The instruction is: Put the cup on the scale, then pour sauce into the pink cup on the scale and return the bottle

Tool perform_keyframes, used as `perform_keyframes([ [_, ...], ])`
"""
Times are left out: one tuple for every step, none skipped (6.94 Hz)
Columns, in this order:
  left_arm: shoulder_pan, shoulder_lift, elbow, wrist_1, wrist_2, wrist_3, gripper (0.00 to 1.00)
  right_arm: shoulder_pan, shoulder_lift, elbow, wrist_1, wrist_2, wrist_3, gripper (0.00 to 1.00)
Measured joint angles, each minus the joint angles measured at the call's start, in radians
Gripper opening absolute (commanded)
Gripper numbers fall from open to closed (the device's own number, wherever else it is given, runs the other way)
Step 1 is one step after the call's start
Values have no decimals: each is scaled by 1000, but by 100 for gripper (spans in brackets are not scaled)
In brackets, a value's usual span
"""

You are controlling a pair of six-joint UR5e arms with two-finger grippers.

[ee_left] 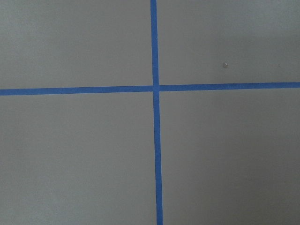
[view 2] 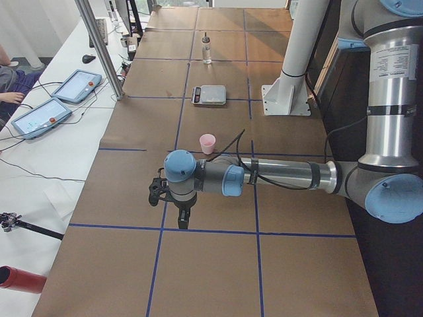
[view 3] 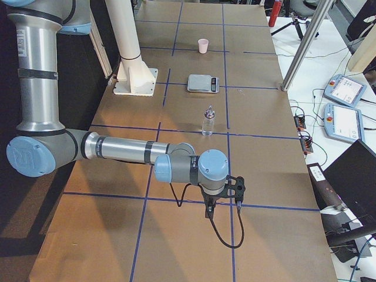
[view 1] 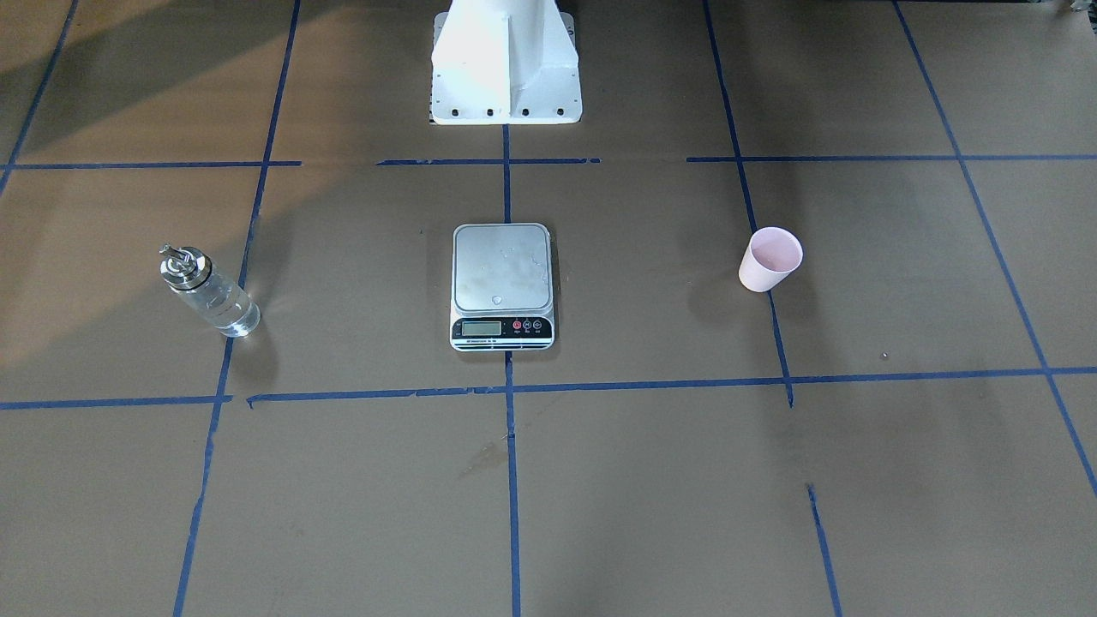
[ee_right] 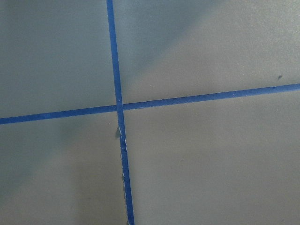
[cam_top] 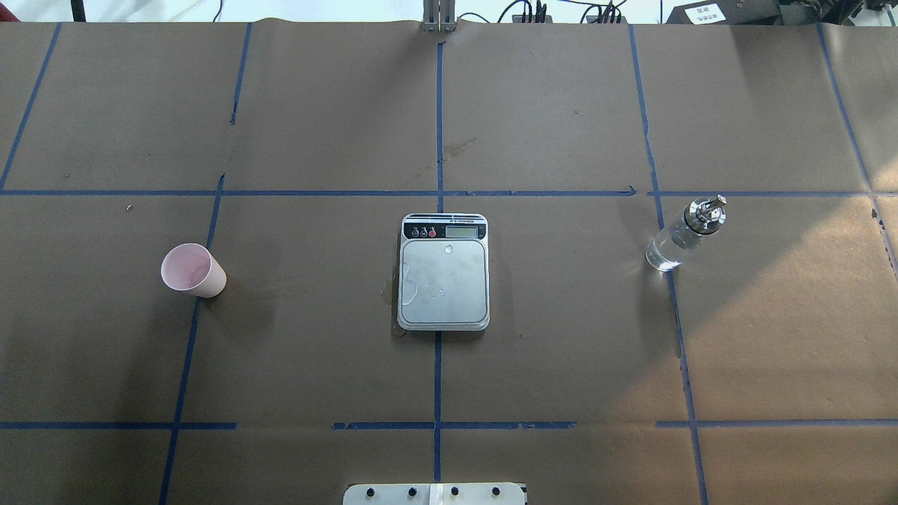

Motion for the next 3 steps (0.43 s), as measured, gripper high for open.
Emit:
perform_keyframes([
  [0,-3,-4,0,0,-1,100,0,1,1,0,0,0,100],
  [0,-10,-16,0,1,1,100,0,2,3,0,0,1,100],
  [0,-16,-47,-5,2,5,100,0,2,4,0,1,2,100],
])
